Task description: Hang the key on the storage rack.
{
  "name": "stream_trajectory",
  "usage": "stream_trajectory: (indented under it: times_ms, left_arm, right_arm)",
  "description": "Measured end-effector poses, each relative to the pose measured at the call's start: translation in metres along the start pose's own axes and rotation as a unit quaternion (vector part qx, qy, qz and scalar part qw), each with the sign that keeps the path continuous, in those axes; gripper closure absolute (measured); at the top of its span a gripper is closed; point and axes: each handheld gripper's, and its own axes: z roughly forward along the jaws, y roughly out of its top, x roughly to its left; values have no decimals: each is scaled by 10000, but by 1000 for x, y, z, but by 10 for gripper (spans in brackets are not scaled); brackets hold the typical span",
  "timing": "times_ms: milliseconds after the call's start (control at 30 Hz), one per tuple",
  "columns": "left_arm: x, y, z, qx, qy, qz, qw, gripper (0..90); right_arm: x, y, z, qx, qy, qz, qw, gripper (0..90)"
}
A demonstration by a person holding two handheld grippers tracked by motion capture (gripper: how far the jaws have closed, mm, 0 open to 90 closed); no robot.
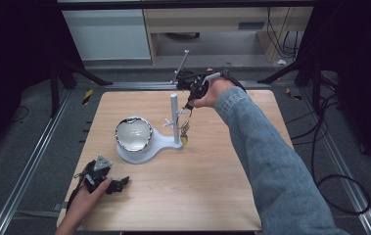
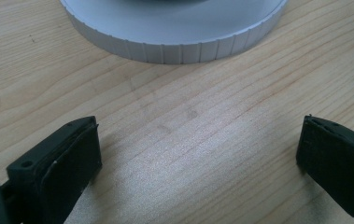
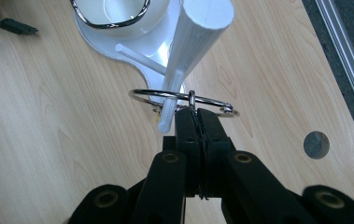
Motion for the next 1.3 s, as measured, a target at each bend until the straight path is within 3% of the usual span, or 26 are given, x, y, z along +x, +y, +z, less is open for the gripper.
stream_trajectory:
  times_ms: [733, 1300]
  left_arm:
    - [0, 0, 0, 7, -11, 13, 10000, 0]
    - [0, 0, -1, 22, -7, 26, 10000, 0]
  right_arm:
    - [-5, 9, 17, 43, 172, 49, 9998, 883]
    - [-19, -6, 9, -2, -82, 278, 9996, 778]
